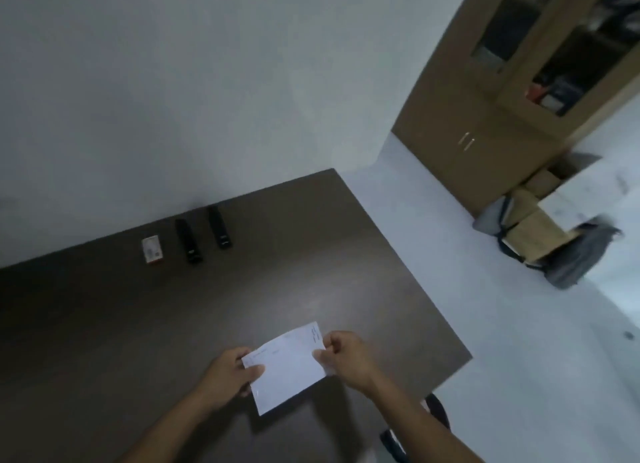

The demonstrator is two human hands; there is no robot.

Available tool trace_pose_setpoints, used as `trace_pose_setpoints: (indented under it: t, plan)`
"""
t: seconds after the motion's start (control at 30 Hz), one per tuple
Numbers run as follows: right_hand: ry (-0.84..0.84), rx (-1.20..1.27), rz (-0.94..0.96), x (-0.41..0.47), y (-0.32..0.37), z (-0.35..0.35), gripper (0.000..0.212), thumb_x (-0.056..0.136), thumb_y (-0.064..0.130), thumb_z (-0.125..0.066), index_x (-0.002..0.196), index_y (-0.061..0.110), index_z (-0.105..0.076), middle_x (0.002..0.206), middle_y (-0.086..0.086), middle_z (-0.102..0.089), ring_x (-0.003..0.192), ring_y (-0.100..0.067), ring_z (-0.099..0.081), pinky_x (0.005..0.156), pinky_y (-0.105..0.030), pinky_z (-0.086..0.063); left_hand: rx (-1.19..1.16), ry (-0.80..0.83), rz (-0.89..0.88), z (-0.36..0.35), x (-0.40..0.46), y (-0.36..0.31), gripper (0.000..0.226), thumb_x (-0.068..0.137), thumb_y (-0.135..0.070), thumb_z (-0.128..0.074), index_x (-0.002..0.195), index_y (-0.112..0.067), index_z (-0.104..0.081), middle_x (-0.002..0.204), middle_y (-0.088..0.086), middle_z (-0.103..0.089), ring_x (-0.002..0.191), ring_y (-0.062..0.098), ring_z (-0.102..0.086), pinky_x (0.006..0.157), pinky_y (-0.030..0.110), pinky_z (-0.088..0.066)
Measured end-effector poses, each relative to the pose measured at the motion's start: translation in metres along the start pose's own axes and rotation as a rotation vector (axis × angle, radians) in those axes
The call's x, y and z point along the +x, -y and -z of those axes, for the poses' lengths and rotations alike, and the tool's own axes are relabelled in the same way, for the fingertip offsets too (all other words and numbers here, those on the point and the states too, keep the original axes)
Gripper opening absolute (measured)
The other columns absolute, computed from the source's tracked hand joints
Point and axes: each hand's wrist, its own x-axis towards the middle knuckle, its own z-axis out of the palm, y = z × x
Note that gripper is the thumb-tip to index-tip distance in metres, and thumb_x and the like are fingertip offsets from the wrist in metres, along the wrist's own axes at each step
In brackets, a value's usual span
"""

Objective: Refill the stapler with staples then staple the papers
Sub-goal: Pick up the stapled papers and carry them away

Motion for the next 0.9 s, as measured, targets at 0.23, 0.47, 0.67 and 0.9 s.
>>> trace_pose_setpoints:
  t: [0.23,0.47,0.67,0.9]
  plan:
    - [-0.191,0.229,-0.212,-0.044,-0.158,0.109,0.025,0.088,0.03,-0.067,0.072,0.015,-0.056,0.068,0.006,-0.068,0.057,0.001,-0.059,0.057,-0.016,-0.051,0.144,0.128,-0.034,-0.164,0.05,-0.101,0.016,0.09,-0.004,-0.071,0.089,0.011,-0.066,0.078,0.019,-0.075,0.061,0.017,-0.062,0.059,0.025,-0.048]
    - [-0.28,0.385,-0.372,-0.077,-0.309,0.201,0.04,0.09,0.019,-0.065,0.062,0.018,-0.037,0.059,0.001,-0.042,0.054,-0.011,-0.039,0.055,-0.023,-0.036,0.311,0.279,-0.084,-0.343,0.088,-0.168,0.01,0.092,-0.016,-0.073,0.084,-0.015,-0.068,0.083,-0.001,-0.076,0.074,0.015,-0.071,0.054,0.013,-0.049]
    - [-0.367,0.456,-0.523,-0.081,-0.417,0.234,0.035,0.09,0.022,-0.062,0.065,0.016,-0.039,0.069,-0.004,-0.042,0.065,-0.018,-0.039,0.062,-0.03,-0.031,0.401,0.329,-0.106,-0.462,0.115,-0.187,0.012,0.092,-0.017,-0.07,0.102,-0.011,-0.071,0.102,0.007,-0.077,0.092,0.025,-0.073,0.083,0.046,-0.063]
    - [-0.436,0.494,-0.658,-0.033,-0.531,0.201,0.036,0.091,0.023,-0.066,0.062,0.02,-0.044,0.059,0.005,-0.046,0.054,-0.013,-0.042,0.053,-0.026,-0.034,0.508,0.322,-0.021,-0.566,0.179,-0.143,0.011,0.092,-0.015,-0.07,0.095,-0.007,-0.064,0.097,0.008,-0.072,0.091,0.026,-0.068,0.078,0.037,-0.055]
